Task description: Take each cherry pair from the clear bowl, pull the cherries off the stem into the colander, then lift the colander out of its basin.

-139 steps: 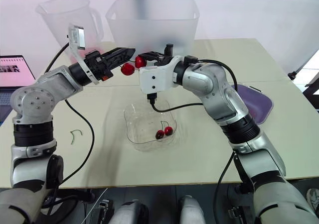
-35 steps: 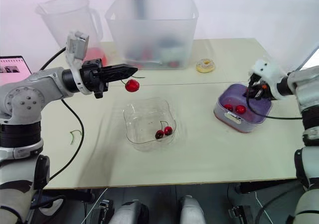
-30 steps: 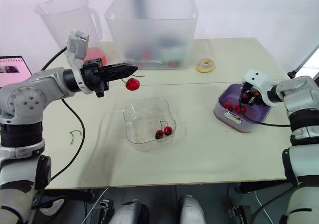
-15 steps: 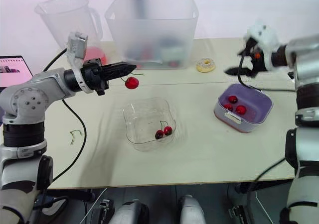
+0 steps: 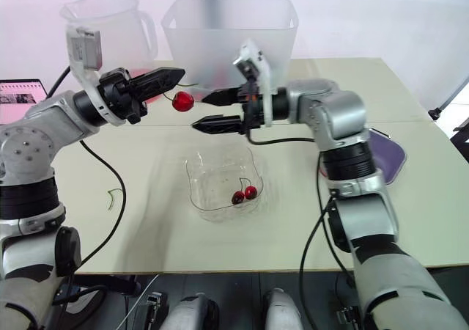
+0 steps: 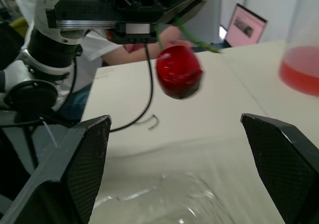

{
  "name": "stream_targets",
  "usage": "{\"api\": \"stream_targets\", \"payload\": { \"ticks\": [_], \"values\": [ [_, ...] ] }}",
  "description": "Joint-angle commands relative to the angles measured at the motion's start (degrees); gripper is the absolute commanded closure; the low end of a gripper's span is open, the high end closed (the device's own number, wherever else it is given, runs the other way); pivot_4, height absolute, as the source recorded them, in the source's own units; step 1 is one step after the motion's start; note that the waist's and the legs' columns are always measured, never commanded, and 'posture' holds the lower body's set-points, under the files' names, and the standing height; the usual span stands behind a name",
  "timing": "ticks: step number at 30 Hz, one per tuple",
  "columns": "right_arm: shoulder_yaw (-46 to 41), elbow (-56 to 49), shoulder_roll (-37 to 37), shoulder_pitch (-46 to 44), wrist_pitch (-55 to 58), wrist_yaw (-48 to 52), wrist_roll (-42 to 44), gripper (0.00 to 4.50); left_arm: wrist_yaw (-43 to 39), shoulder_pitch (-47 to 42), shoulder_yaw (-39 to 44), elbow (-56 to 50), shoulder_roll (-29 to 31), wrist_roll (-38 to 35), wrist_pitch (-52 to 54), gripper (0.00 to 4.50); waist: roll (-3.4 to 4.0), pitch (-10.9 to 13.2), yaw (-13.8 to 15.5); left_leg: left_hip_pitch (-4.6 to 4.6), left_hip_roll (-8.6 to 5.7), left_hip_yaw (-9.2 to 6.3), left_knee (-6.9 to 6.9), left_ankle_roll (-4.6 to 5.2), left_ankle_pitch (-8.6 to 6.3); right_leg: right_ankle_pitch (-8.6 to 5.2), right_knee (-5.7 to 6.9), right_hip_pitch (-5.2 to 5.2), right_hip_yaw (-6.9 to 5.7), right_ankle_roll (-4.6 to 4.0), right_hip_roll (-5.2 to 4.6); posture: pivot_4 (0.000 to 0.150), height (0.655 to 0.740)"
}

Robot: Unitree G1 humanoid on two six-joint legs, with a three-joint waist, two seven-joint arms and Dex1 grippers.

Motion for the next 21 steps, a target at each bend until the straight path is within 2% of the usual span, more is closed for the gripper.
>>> {"api": "stream_targets", "payload": {
  "ticks": [1,9,12,13,20,21],
  "values": [
    [-0.68,2.47,2.13,-3.56,-2.59,-0.73,0.50,0.07,0.97,-0.53,1.14,-2.13,0.22,-1.66,0.09,4.50,0.00,0.00,-0.31,0.00,0.00,0.00,0.00,0.00,0.00,0.00,0.00,0.00,0.00,0.00,0.00,0.150,0.6886],
    [-0.67,6.53,4.37,-6.27,-4.59,-0.58,0.81,0.07,1.36,-0.56,0.19,-2.65,0.72,-2.16,0.11,4.50,0.00,0.00,-0.55,0.00,0.01,0.01,-0.08,0.00,0.00,0.00,0.12,-0.03,0.00,0.00,0.02,0.150,0.6886],
    [-0.21,6.63,4.63,-6.44,-4.83,-0.37,0.57,0.88,1.16,-0.35,-0.48,-2.87,0.76,-1.88,-0.04,4.50,0.00,0.00,-0.59,0.00,0.01,0.02,-0.09,0.00,0.00,0.00,0.12,-0.04,0.00,0.00,0.02,0.150,0.6886],
    [-0.04,6.57,4.69,-6.39,-4.91,-0.31,0.42,1.32,1.15,-0.35,-0.63,-2.83,0.71,-1.79,-0.15,4.50,0.00,0.00,-0.59,0.00,0.01,0.02,-0.09,0.00,0.00,0.00,0.12,-0.04,0.00,0.00,0.02,0.150,0.6886],
    [0.39,7.26,5.08,-6.55,-5.48,-0.24,-0.27,1.32,0.94,-0.36,-1.05,-2.56,0.53,-1.55,-0.63,4.50,0.00,0.00,-0.60,0.01,0.01,0.02,-0.10,0.00,0.00,0.00,0.12,-0.05,0.00,0.00,0.02,0.150,0.6886],
    [0.39,7.55,5.15,-6.61,-5.48,-0.26,-0.38,1.56,0.98,-0.30,-1.03,-2.57,0.50,-1.52,-0.70,4.50,0.00,0.00,-0.60,0.00,0.01,0.02,-0.10,0.00,0.00,0.00,0.12,-0.05,0.00,0.00,0.02,0.150,0.6886]
  ]
}}
